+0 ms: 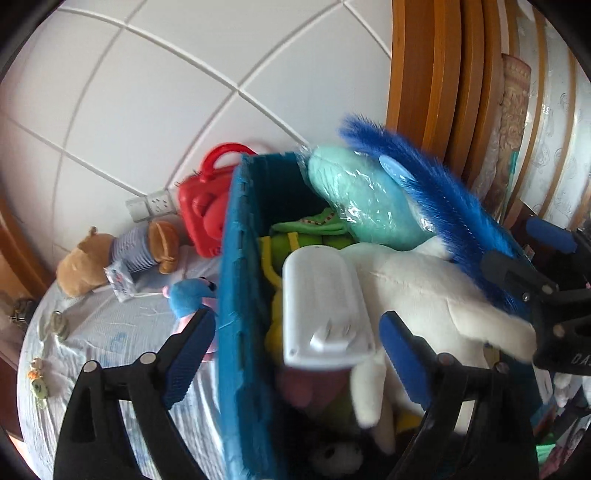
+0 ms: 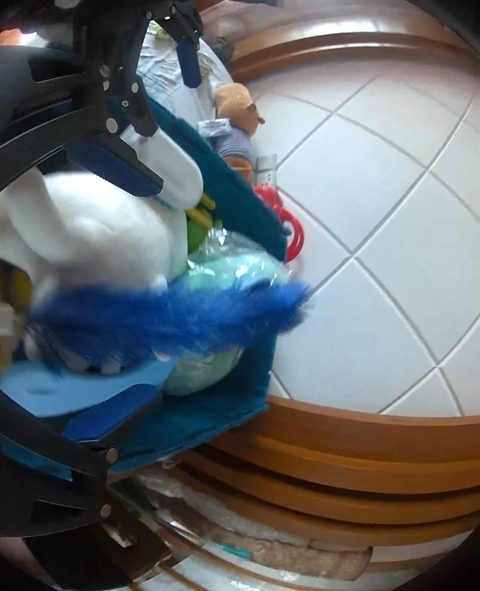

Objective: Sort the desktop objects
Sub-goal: 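Lower the white device into the blue crate with the left gripper while the right drops the duster in, then open both grippers and withdraw them from the blue crate toward the toys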

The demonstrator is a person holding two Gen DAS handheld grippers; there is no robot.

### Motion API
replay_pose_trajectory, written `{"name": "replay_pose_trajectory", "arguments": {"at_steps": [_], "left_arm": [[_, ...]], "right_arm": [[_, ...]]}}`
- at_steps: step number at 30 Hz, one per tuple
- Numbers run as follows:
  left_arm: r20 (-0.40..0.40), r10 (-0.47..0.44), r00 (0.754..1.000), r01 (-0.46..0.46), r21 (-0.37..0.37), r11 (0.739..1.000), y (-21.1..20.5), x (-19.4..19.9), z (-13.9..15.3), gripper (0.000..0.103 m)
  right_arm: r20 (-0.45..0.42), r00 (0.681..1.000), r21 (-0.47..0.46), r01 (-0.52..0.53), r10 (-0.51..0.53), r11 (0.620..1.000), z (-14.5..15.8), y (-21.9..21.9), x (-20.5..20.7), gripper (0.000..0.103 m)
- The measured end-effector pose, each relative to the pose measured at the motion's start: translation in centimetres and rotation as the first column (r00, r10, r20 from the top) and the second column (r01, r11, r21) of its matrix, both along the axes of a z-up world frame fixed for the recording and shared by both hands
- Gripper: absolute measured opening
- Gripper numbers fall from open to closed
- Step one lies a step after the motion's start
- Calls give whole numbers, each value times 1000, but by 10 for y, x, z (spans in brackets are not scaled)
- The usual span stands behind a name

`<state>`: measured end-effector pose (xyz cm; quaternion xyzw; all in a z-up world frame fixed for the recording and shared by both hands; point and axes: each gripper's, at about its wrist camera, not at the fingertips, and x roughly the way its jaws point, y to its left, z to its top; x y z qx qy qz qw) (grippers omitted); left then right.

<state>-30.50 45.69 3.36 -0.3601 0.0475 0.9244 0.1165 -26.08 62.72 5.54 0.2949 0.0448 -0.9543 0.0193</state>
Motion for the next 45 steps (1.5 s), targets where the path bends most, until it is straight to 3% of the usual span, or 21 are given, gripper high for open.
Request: {"name": "replay_pose_trajectory", "arguments": {"at_steps": [2,4,9,17,31,35,45], "left_arm": [[-15,14,1000,-13,10,1000,-10,13,2,91],[-33,34,999,-34,27,999,-24,29,4,103],[-43,74,996,-72,45,996,-56,64,-1,103],[-21,188,982,-187,44,981,-123,111,-10,103],[3,366,931,-366,42,930,-253,173,-27,103],[-2,423,906,-422,35,906,-297,192,-32,103],[25,505,863,-505,20,863,-403,230,-58,103]], "right_arm": [[-23,1000,16,-3,3,1000,2,-10,14,103],[-44,999,21,-15,16,1000,4,-21,27,103],[-82,995,12,-59,60,998,1,-51,59,103],[-66,982,1,-178,178,984,-16,-120,86,103],[-6,945,-3,-326,326,945,-36,-247,112,103],[13,938,5,-347,347,938,-41,-289,117,103],[52,897,-6,-439,438,899,-62,-403,131,103]]}}
